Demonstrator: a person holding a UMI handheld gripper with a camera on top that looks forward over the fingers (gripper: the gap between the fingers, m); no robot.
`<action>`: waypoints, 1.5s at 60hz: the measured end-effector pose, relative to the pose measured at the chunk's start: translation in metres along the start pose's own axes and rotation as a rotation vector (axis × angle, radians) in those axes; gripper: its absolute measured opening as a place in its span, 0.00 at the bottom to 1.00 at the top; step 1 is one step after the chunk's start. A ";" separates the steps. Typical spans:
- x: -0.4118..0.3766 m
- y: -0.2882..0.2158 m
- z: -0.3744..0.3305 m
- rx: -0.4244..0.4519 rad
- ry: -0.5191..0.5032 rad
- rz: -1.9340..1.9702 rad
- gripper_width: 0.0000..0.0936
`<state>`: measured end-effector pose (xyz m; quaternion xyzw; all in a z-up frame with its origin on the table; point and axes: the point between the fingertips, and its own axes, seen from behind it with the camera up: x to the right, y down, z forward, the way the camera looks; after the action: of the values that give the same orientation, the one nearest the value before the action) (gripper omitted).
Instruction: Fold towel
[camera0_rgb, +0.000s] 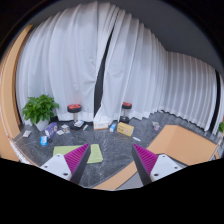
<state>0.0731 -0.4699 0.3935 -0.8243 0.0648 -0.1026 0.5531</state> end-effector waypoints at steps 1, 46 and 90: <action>0.000 0.001 0.000 -0.002 -0.001 0.000 0.91; -0.332 0.238 0.179 -0.307 -0.305 -0.040 0.91; -0.444 0.238 0.360 -0.319 -0.299 -0.287 0.04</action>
<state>-0.2692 -0.1394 -0.0024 -0.9077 -0.1199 -0.0455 0.3994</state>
